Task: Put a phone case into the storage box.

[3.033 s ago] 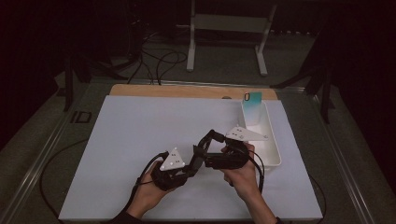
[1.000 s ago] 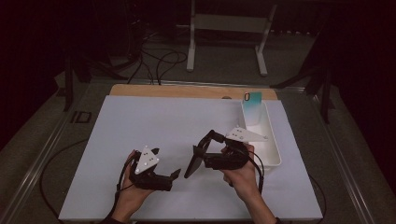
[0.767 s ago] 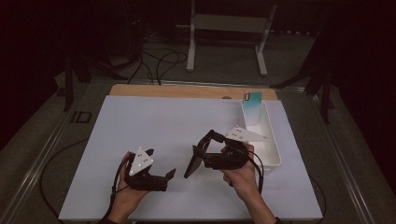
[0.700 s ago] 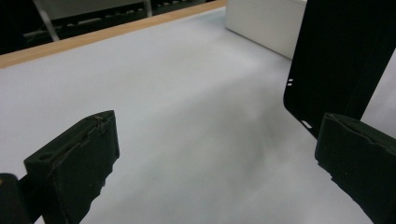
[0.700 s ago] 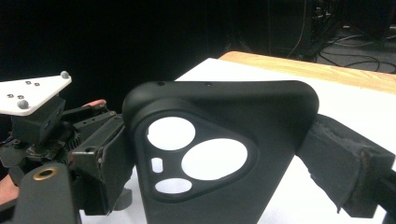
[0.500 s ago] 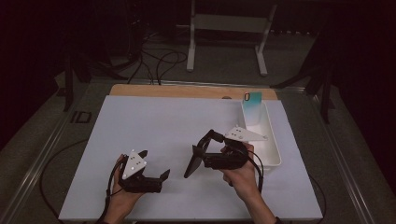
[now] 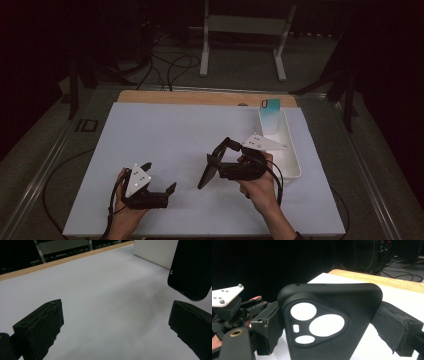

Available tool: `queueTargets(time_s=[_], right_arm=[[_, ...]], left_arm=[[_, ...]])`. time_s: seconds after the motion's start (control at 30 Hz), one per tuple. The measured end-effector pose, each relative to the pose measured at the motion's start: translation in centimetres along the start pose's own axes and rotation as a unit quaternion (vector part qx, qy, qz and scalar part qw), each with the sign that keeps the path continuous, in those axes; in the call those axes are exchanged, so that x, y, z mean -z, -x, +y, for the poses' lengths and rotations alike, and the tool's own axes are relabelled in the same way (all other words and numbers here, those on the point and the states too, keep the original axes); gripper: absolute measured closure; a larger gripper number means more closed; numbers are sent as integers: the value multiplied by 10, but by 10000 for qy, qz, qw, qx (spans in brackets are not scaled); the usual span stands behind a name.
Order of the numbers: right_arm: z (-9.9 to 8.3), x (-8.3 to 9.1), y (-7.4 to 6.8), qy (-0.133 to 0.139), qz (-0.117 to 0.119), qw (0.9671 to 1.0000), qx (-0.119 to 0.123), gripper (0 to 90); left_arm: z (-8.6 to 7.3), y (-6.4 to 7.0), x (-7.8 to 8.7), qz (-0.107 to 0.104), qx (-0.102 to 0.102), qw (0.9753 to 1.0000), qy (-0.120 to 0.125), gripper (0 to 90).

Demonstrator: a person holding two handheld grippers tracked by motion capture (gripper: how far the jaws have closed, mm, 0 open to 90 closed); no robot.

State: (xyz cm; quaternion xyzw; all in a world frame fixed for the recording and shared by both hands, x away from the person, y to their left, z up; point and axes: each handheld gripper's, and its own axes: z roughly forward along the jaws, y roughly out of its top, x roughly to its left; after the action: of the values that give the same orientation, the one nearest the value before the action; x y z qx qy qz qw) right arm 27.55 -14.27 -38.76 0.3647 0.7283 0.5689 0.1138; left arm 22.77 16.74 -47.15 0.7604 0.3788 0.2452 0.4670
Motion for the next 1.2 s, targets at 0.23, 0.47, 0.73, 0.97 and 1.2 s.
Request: queueTargets(time_s=[0.23,0.47,0.73,0.97,1.2], right_arm=[[1,2,2,31,-31,10000,-29,144],[4,4,6,63,-94,9999,-21,144],[7,6,11,94,-177,9998,-27,144],[11,8,14,149,-228,9996,-61,144],[14,8,16,168,-273,9995,-53,144]], left_arm=[[-4,-3,4,101,18,9999,12,2],[-7,-5,5,172,23,9998,-6,2],[-9,-7,8,164,63,9998,18,2],[-11,-9,10,199,121,9997,27,2],[-12,-9,9,180,161,9997,22,2]])
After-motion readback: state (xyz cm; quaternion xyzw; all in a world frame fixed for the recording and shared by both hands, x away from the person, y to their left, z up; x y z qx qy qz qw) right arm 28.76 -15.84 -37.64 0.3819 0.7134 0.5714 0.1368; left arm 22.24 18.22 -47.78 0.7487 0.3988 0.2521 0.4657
